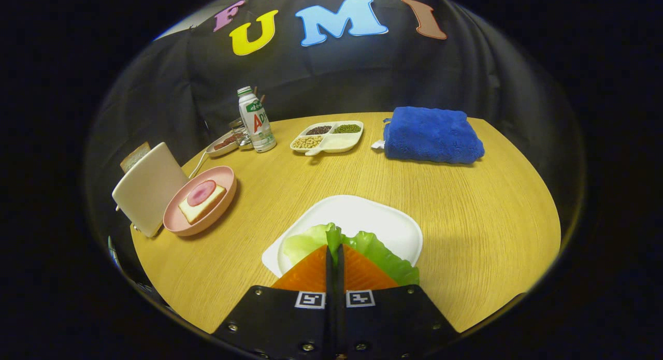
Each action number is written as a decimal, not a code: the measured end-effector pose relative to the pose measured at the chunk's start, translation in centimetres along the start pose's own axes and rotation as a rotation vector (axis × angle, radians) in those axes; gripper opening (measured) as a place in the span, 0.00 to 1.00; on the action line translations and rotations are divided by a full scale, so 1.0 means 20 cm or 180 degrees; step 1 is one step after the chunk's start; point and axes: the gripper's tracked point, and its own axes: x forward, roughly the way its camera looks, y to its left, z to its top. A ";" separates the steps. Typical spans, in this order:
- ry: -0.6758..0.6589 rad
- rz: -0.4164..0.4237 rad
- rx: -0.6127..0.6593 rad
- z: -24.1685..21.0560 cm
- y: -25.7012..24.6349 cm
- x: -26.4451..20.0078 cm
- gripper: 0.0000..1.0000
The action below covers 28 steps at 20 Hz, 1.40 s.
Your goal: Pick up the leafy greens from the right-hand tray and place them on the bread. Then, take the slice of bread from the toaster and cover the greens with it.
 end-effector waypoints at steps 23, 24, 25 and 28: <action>-0.0578 0.0818 0.0223 0.36 1.05 0.11 0.00; -0.0580 0.0824 0.0212 0.35 1.08 0.14 0.00; -0.0583 0.0846 0.0217 0.36 1.12 0.15 0.00; -0.0630 0.0828 0.0287 0.38 1.19 0.23 0.00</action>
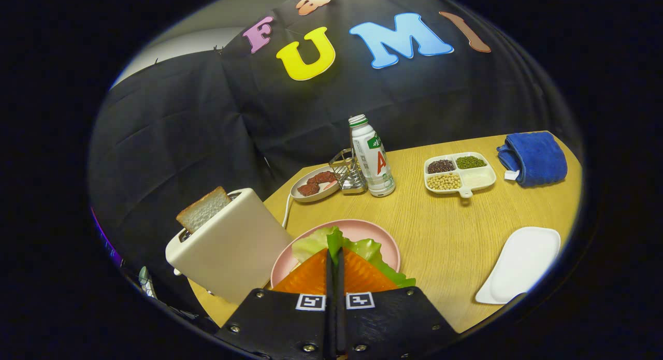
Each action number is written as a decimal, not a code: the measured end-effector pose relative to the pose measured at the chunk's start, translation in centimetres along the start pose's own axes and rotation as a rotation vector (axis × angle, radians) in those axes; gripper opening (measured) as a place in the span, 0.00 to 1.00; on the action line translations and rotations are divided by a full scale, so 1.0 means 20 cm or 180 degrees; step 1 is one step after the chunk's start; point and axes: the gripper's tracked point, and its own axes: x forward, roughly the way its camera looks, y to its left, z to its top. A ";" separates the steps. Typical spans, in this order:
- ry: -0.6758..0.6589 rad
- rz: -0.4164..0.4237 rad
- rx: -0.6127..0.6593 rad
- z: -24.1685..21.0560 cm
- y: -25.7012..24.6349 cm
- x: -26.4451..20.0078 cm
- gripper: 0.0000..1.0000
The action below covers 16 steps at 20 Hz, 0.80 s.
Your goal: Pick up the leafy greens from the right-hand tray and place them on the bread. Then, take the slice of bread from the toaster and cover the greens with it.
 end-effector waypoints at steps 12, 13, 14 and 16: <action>0.0063 -0.0222 0.0276 -0.18 0.03 0.23 0.08; 0.0065 -0.0208 0.0271 -0.17 0.03 0.21 0.11; 0.0071 -0.0214 0.0260 -0.19 0.03 0.23 0.17; 0.0086 -0.0187 0.0242 -0.19 0.03 0.21 0.43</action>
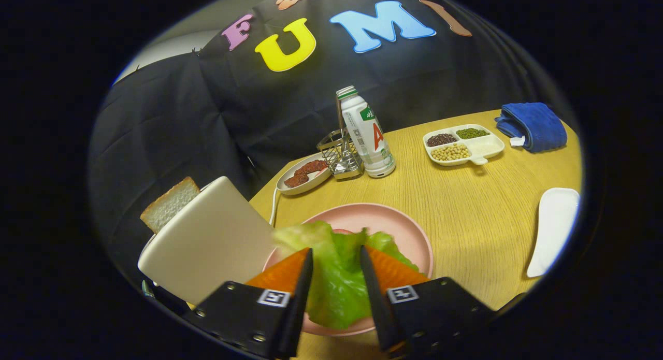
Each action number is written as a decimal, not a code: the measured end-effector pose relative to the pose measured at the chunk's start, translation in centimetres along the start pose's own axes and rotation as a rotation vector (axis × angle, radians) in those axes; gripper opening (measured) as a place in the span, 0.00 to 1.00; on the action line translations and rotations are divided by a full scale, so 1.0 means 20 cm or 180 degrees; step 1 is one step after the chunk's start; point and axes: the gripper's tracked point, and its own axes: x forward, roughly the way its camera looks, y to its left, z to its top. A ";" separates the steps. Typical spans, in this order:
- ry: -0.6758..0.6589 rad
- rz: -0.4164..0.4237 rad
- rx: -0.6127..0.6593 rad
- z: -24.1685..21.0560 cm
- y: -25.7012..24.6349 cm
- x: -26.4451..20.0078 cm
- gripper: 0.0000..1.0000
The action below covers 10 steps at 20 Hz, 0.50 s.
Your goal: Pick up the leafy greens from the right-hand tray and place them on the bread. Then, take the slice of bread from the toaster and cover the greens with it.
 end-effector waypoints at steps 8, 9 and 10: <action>-0.0224 -0.0008 -0.0297 0.11 0.02 -0.10 0.76; -0.0277 -0.0027 -0.0376 0.14 0.02 -0.14 0.76; -0.0338 -0.0072 -0.0467 0.17 0.00 -0.18 0.76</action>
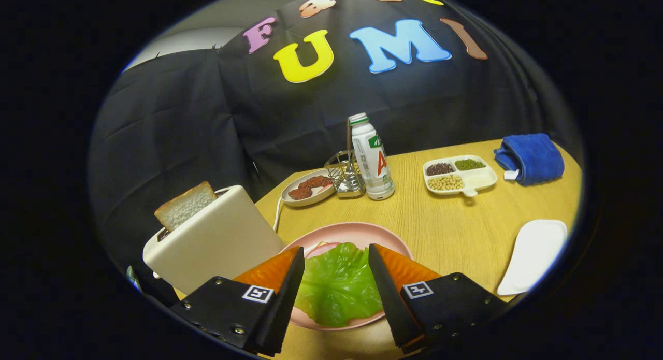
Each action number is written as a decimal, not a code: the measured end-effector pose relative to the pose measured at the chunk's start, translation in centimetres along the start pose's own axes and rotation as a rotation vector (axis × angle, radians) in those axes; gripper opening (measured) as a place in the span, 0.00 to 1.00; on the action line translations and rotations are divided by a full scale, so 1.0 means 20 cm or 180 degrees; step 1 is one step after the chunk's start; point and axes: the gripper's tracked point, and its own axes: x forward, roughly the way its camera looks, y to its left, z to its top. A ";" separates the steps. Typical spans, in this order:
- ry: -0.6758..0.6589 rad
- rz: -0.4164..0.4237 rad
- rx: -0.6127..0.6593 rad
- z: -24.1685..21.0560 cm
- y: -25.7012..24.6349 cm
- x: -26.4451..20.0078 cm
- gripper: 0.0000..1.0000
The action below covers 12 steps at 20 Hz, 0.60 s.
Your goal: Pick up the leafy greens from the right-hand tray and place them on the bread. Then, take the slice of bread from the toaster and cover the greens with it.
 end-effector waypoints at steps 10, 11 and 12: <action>-0.0545 -0.0909 -0.0740 0.46 -0.43 -0.54 0.77; -0.0580 -0.0984 -0.0717 0.49 -0.47 -0.60 0.77; -0.0612 -0.1061 -0.0703 0.51 -0.51 -0.66 0.77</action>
